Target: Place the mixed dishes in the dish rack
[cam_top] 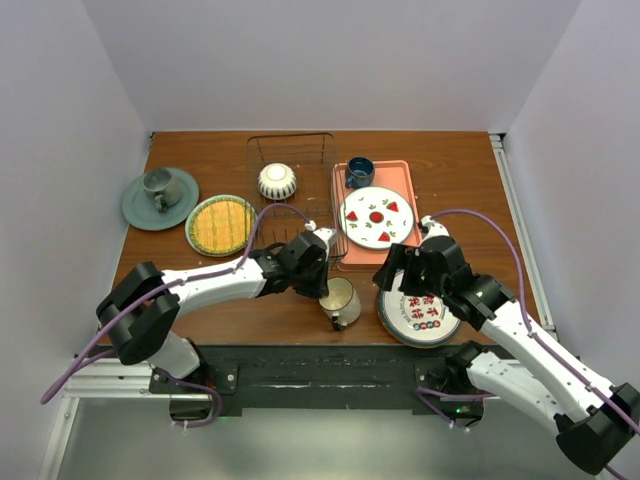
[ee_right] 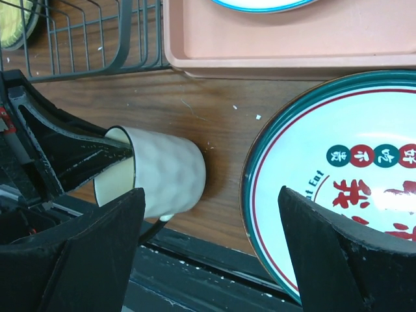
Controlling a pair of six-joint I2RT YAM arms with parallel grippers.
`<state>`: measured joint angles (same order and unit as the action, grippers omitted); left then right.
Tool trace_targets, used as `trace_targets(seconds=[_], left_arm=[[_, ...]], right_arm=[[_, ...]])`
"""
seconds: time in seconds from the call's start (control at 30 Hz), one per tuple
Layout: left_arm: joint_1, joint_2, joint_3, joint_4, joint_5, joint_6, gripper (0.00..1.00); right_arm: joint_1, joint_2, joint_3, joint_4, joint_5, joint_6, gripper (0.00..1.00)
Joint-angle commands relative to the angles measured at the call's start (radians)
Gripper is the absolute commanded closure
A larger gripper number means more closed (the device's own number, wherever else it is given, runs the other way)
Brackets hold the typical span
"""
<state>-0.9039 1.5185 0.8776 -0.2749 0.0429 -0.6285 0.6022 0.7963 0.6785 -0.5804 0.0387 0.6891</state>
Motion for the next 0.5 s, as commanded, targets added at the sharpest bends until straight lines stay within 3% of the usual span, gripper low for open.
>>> trace_targets(seconds=[0.0,0.3,0.47], left_arm=[[-0.018,-0.035,-0.011,0.025,-0.003,0.021,1.00],[-0.053,-0.178,0.041,-0.026,0.018,0.032,1.00],[-0.052,-0.280,0.101,-0.026,-0.107,0.064,1.00]], right_arm=[[0.004,0.000,0.055,-0.048,0.006,-0.028,0.13],[0.004,-0.045,0.167,-0.116,-0.016,-0.049,0.10],[0.004,-0.071,0.233,-0.139,0.003,-0.057,0.03]])
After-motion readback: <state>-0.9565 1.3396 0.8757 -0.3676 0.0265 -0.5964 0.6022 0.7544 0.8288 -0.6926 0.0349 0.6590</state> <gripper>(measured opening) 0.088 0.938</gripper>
